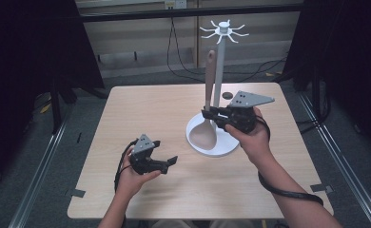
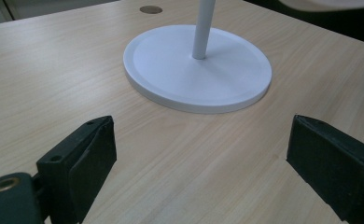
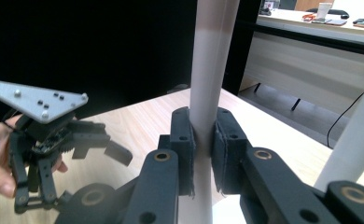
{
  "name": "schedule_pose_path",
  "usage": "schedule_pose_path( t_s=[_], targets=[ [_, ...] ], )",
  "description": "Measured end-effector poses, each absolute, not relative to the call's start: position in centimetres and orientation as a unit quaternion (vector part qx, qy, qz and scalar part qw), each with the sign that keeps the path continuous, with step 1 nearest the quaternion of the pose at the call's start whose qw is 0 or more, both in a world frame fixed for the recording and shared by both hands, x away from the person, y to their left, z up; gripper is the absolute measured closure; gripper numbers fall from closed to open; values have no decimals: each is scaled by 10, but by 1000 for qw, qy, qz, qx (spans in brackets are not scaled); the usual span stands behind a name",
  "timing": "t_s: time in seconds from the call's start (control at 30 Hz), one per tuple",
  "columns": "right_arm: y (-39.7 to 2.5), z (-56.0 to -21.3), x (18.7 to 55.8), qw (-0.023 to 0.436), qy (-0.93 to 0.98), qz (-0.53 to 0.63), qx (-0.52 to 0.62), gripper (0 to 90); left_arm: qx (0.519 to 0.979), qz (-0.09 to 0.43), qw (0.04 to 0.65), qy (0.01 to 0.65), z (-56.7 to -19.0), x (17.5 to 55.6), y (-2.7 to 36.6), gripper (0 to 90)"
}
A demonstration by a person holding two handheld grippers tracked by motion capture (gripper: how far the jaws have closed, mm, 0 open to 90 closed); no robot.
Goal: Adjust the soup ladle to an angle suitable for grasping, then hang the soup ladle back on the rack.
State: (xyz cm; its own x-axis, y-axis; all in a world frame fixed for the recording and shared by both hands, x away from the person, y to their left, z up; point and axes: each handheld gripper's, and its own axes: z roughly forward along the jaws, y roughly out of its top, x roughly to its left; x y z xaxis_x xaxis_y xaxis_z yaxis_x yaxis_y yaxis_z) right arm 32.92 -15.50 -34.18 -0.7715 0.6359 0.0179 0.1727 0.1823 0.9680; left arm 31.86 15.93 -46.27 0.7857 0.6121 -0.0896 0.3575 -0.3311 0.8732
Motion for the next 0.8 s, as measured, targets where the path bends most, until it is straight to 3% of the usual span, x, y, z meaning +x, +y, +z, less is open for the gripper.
schedule_pose_path(
  t_s=[0.8],
  targets=[
    [-172, -342, 362, 182, 719, 590, 318, 782, 805, 134, 490, 307, -465, 317, 166, 77]
  ],
)
